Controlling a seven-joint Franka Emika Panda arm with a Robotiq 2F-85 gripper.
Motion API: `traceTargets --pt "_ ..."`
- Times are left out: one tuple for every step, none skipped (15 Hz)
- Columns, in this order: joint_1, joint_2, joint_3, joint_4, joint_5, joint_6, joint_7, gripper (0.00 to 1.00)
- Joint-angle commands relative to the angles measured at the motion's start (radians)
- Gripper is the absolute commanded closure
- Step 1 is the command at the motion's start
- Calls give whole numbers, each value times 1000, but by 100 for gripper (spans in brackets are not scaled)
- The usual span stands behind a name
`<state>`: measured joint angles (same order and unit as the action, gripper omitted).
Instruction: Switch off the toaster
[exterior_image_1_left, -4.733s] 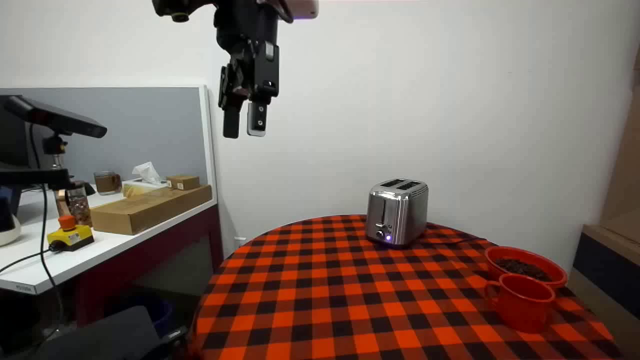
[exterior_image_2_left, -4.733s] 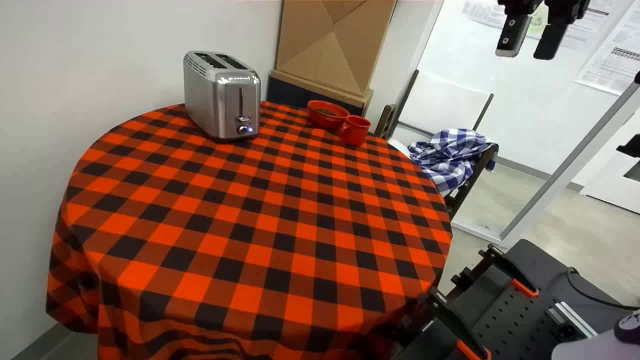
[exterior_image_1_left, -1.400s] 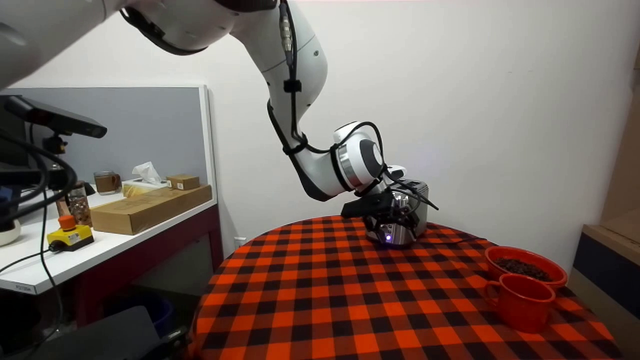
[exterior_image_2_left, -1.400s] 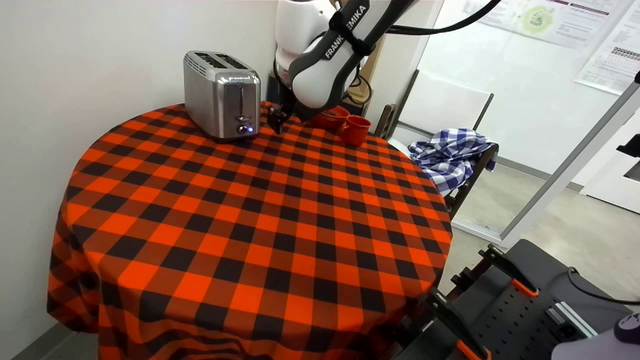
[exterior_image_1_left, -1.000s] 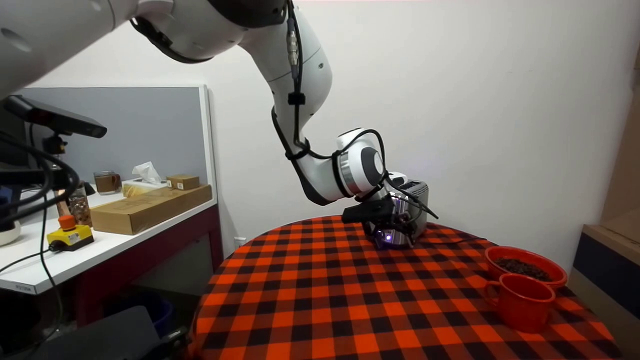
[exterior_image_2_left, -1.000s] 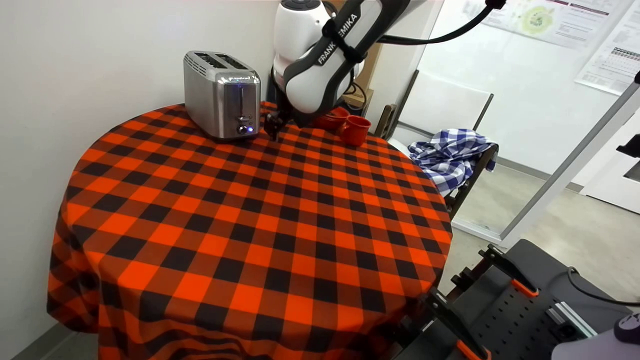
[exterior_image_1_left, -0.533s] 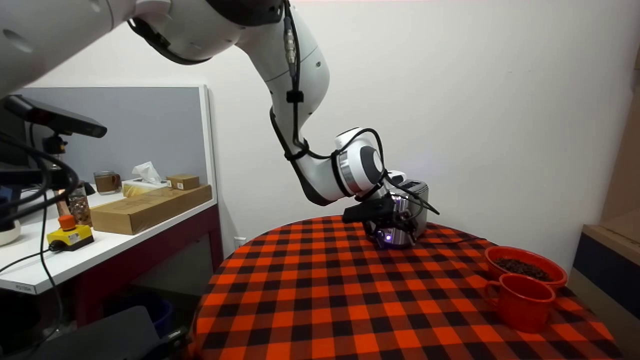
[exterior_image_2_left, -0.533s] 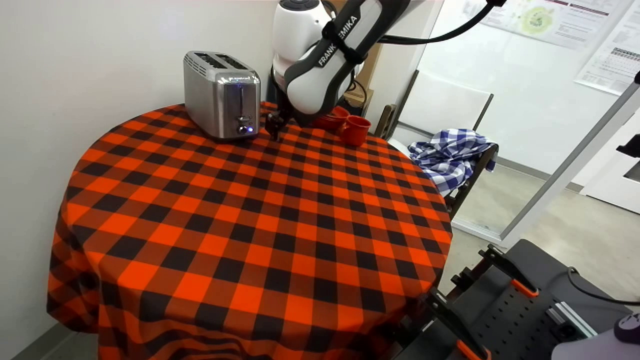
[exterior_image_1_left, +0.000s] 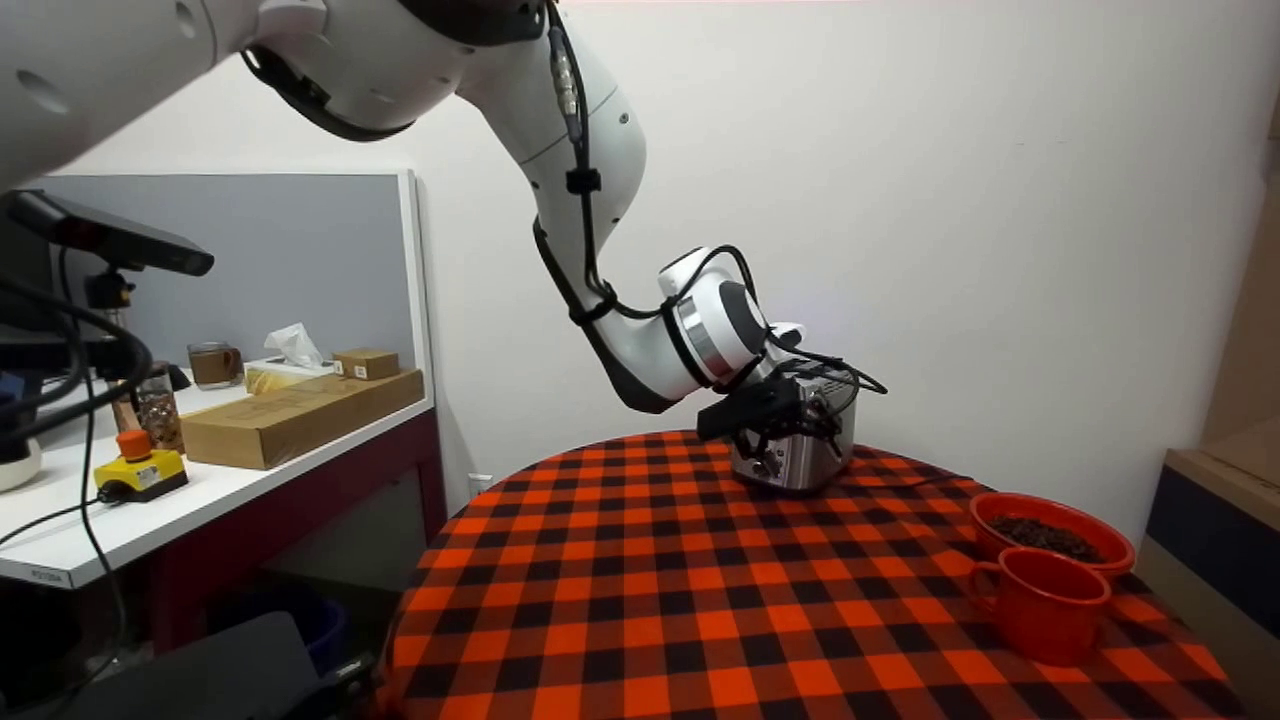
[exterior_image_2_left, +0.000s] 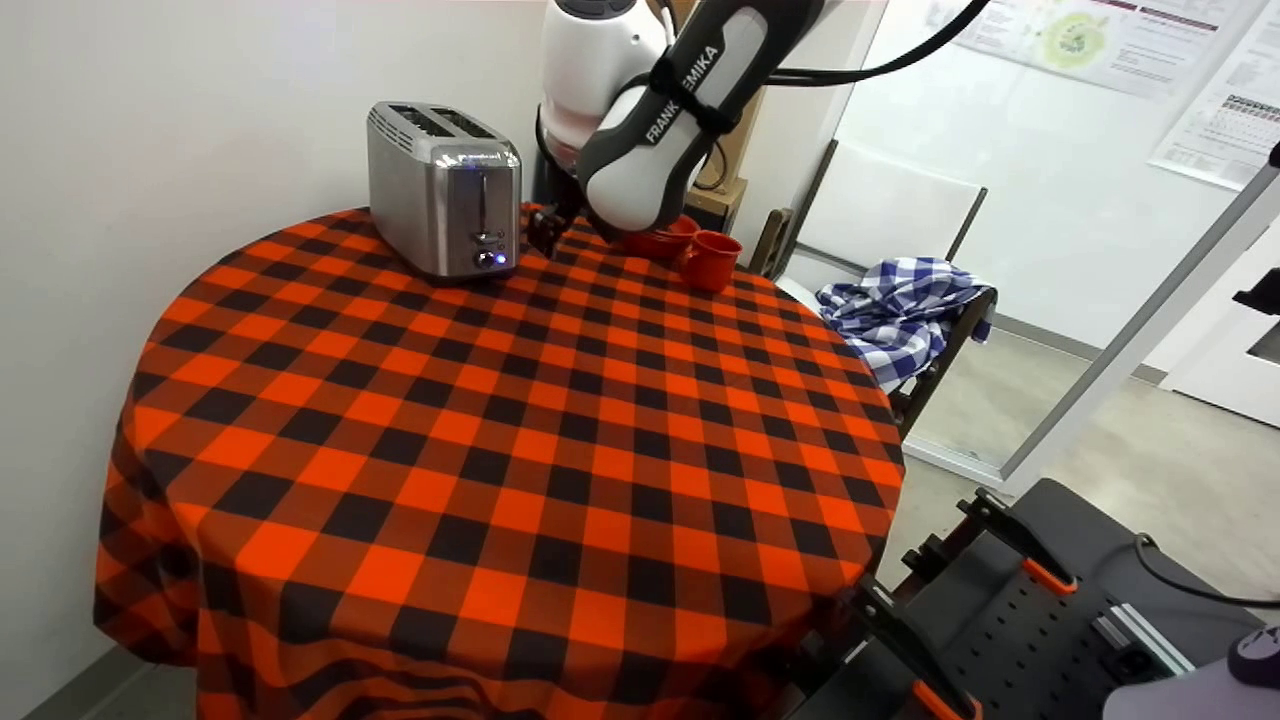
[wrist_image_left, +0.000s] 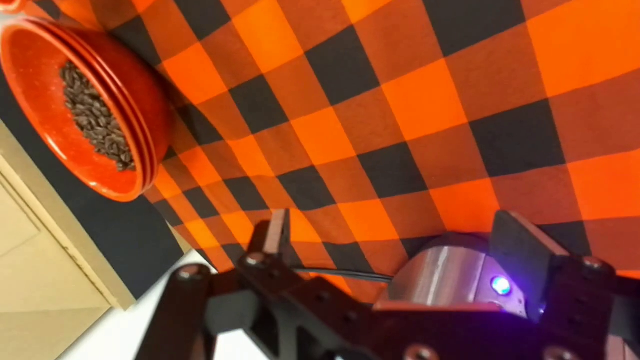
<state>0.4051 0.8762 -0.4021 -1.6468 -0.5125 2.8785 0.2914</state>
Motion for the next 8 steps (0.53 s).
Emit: traceTargets --pt "-10 39 -10 47 -11 39 -65 0" --pt "-16 45 -4 56 -6 36 -80 0" --pt "-21 54 0 67 1 31 -87 0" --pt "-20 64 -2 77 2 31 -91 0" --pt "-23 76 1 89 6 33 -91 0" --pt "-29 87 8 103 11 32 -96 0" --pt "-29 98 8 115 14 34 -93 0" --pt "-32 111 11 131 17 36 -93 0"
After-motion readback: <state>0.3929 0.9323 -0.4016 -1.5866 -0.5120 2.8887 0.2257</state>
